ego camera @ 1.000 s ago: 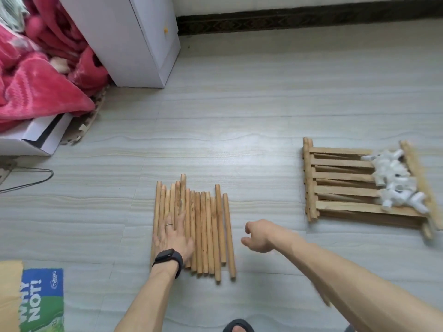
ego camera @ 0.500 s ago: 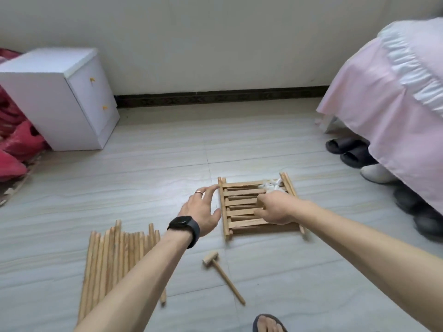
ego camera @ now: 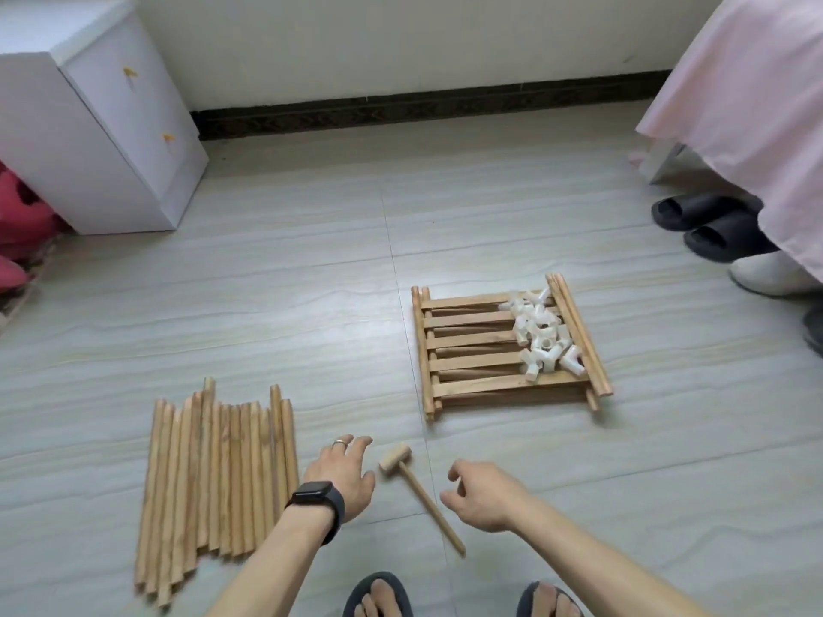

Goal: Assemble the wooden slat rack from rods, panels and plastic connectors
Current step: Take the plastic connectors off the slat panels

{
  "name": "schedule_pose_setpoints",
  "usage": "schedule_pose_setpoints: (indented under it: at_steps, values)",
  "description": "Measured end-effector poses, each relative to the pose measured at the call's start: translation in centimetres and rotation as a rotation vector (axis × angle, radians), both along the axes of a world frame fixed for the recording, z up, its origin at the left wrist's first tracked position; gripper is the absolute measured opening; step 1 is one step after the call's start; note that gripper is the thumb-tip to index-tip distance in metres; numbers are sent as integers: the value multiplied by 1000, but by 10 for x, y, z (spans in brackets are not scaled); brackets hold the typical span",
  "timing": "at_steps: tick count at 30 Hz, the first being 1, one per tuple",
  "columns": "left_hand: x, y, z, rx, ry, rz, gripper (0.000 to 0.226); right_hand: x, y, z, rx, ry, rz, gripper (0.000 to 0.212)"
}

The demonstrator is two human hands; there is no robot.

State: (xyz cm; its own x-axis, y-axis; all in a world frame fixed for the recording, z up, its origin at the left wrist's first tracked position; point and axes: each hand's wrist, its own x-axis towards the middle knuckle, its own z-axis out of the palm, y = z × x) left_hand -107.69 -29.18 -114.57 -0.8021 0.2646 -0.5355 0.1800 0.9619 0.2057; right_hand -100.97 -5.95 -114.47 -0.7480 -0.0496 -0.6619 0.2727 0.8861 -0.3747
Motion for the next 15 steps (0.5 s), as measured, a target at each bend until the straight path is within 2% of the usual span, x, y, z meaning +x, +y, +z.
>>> schedule_pose_setpoints:
  at_steps: [5, 10, 12, 15]
  values:
    - [3, -6, -66, -113, -145, -24, 77, -7, -41, -70, 91, 20, 86, 56]
    - [14, 1, -92, -219, -180, -49, 92, 9, -35, -103, 210, 156, 250, 20]
    - [13, 6, -92, -238, -188, -45, 91, 15, -18, -103, 192, 191, 204, 15]
    - [4, 15, -85, -244, -214, -22, 83, 27, 23, -94, 152, 276, -10, 21]
